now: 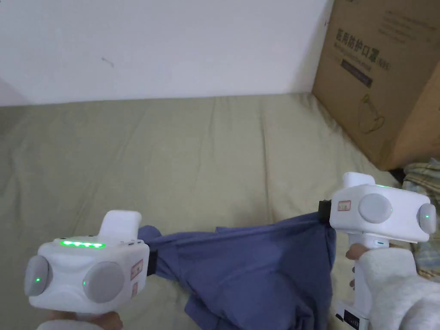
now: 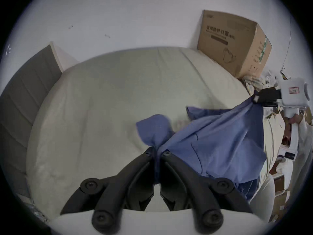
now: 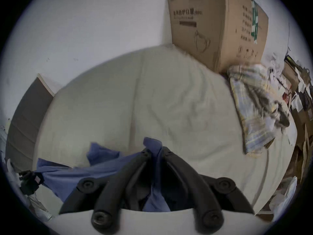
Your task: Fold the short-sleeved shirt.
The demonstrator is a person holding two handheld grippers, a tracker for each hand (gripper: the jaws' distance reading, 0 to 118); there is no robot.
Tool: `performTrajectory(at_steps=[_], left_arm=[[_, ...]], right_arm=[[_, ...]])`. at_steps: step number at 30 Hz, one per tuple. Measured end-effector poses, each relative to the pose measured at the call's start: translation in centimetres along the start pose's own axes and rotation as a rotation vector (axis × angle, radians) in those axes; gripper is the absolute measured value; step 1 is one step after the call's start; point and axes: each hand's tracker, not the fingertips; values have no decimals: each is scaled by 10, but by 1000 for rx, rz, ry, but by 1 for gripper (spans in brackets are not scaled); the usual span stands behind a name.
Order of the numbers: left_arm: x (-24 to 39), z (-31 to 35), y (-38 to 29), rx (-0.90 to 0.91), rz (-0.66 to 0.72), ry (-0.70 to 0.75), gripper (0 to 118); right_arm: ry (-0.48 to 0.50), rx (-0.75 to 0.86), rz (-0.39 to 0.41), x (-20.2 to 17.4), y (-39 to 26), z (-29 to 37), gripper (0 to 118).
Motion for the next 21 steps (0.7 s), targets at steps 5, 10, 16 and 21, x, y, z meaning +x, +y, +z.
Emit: performTrajectory(at_steps=[5,10,16,21], left_arm=[[-18,51,48,133,-51,82,3],[-28,105,100,273,-32,128,3],[-39,143,155,377,-38,174,3],[-50,154,212,432,-61,213,3]], right_arm=[[56,140,42,-25,48,70,10],[119,247,81,-65,89,121,10],[149,346,117,-105,141,150,10],[181,414,143,-138,196,174,9]])
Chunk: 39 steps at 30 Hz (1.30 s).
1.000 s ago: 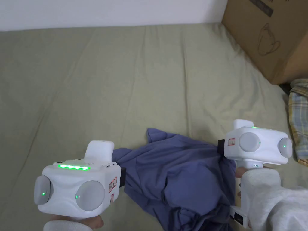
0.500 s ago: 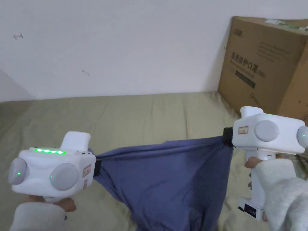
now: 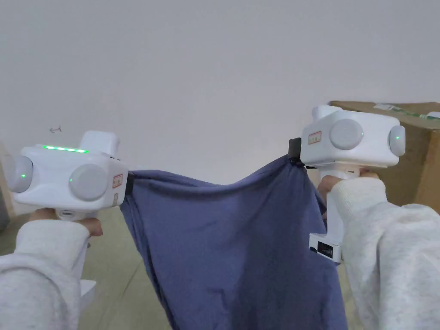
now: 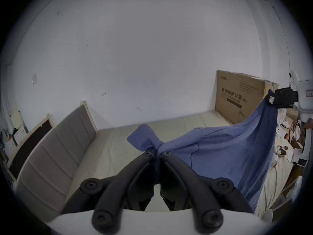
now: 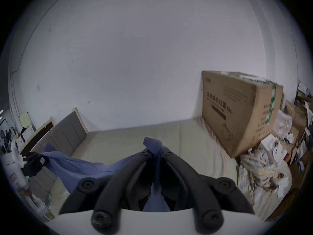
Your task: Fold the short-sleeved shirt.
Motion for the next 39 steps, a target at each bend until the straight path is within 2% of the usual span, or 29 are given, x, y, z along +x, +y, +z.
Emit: performTrajectory(at_steps=[2,5,8,10,11,14,16,19,22,26,28,30,33,35,39], left_arm=[[-7,-13,23,15,-45,18,3],[-24,-32,58,31,-37,43,3],[-42,-45,94,64,-7,52,3],[-50,-47,117,123,18,83,3],[-54,-46,131,147,16,84,3],[-58,-38,154,229,-14,108,3],[-62,-33,161,250,-12,117,3],[-70,-24,155,294,13,122,3],[-73,-27,134,276,20,125,3],[-72,-57,87,137,0,129,3],[-68,-75,56,77,-15,127,3],[-63,-99,15,-11,-19,145,3],[-56,-132,-56,-171,11,113,3],[-49,-148,-108,-284,34,87,3],[-28,-158,-207,-475,-1,58,3]], right_arm=[[-26,53,33,-11,28,-4,9],[-10,79,-22,-13,69,-17,9],[-20,113,-13,-19,104,-28,9],[5,155,-36,-23,127,-27,9],[5,175,-17,-28,140,-28,9],[-27,254,37,-41,163,-16,9],[-4,277,-3,-44,168,-10,9],[5,290,-8,-50,162,-8,9],[-21,227,62,-58,142,-23,9],[-12,92,42,-60,94,-60,9],[-26,29,71,-60,63,-81,9],[-27,-57,78,-57,26,-104,9],[-28,-200,43,-47,-41,-137,9],[-29,-313,50,-39,-91,-155,9],[-44,-489,35,-23,-185,-174,9]])
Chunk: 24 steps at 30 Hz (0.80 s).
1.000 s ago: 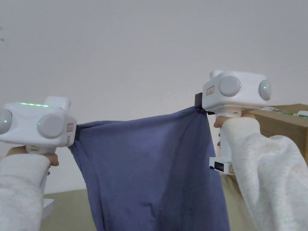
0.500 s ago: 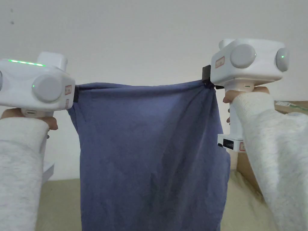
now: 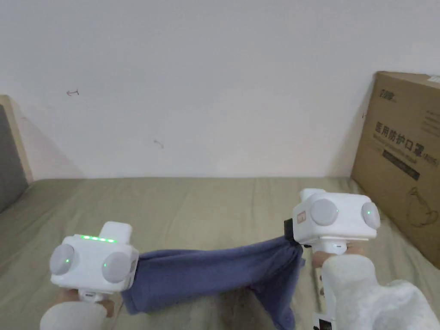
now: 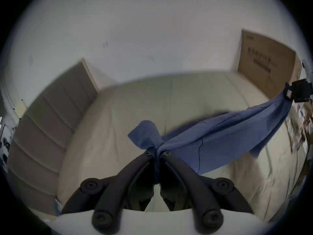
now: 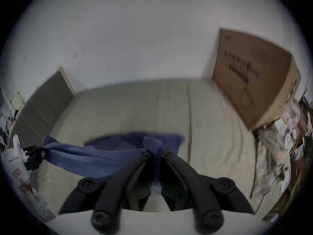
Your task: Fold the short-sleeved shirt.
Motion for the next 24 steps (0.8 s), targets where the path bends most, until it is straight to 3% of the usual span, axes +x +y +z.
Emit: performTrajectory(at_steps=[4,9,14,21,22,24], left_arm=[[8,-14,-77,-90,-31,-32,3],[10,34,-155,-106,24,-36,3],[14,84,-226,-102,-34,-3,3],[14,113,-300,-124,19,-27,3],[17,116,-306,-129,21,-29,5],[17,120,-312,-136,46,-29,28]], right_arm=[[3,-97,-20,13,-80,-15,9],[22,-155,-63,31,-170,13,9],[17,-210,-5,34,-258,47,9],[31,-247,-9,33,-334,77,9],[35,-218,7,32,-337,80,9],[34,-190,15,28,-335,86,18]])
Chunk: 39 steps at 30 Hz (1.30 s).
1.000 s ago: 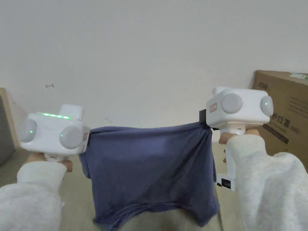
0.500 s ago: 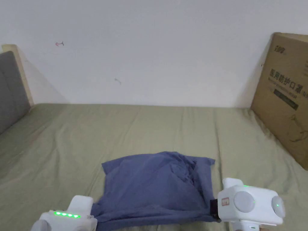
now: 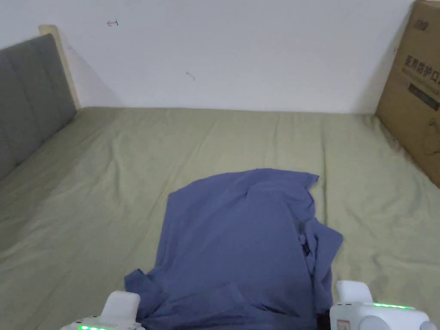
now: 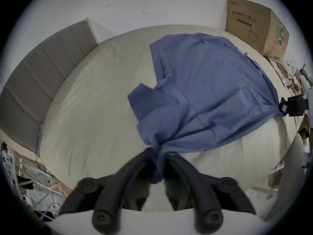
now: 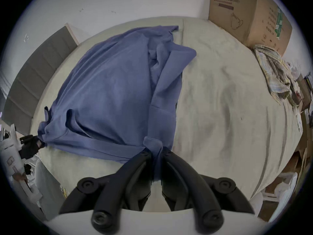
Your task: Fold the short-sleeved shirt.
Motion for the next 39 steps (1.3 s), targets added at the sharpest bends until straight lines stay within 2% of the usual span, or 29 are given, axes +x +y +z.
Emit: performTrajectory(at_steps=[1,2,3,5,6,9,10,11,12,13,14,20,26,27,29,31,32,33,39], left_arm=[[-2,3,0,8,23,26,45],[-4,8,2,39,66,36,62],[-9,13,4,65,109,19,72],[-19,25,8,91,174,-25,93],[-21,32,11,97,187,-31,97],[-27,48,12,109,188,-33,97],[-26,53,13,99,187,-41,93],[-27,56,12,82,190,-59,77],[-28,58,9,78,198,-71,53],[-27,60,6,71,202,-72,23],[-25,60,2,56,207,-72,1],[-24,43,-17,-30,263,-111,0],[-22,39,3,1,242,-86,0],[-23,36,9,8,235,-83,9],[-23,30,23,19,219,-66,47],[-26,16,35,16,205,-73,61],[-27,4,41,6,192,-72,72],[-27,-6,46,-22,181,-62,77],[-29,-36,58,-47,246,-139,78]], right_arm=[[1,-2,10,-2,1,3,31],[4,6,27,-4,2,7,52],[2,24,38,-6,4,12,65],[-12,60,40,-10,9,21,64],[-16,75,38,-12,12,26,64],[-9,127,45,-21,17,43,64],[-5,134,48,-24,18,46,61],[-4,145,56,-29,18,49,47],[-7,154,68,-31,17,50,24],[-12,163,89,-37,15,51,5],[-17,167,101,-42,11,51,3],[-9,145,166,-63,-12,42,1],[13,112,158,-66,-11,31,1],[17,108,155,-66,-9,30,1],[23,103,146,-65,-3,30,1],[14,102,145,-65,2,31,1],[2,111,154,-65,5,30,1],[-10,114,161,-65,8,29,1],[-2,80,125,-60,19,20,1]])
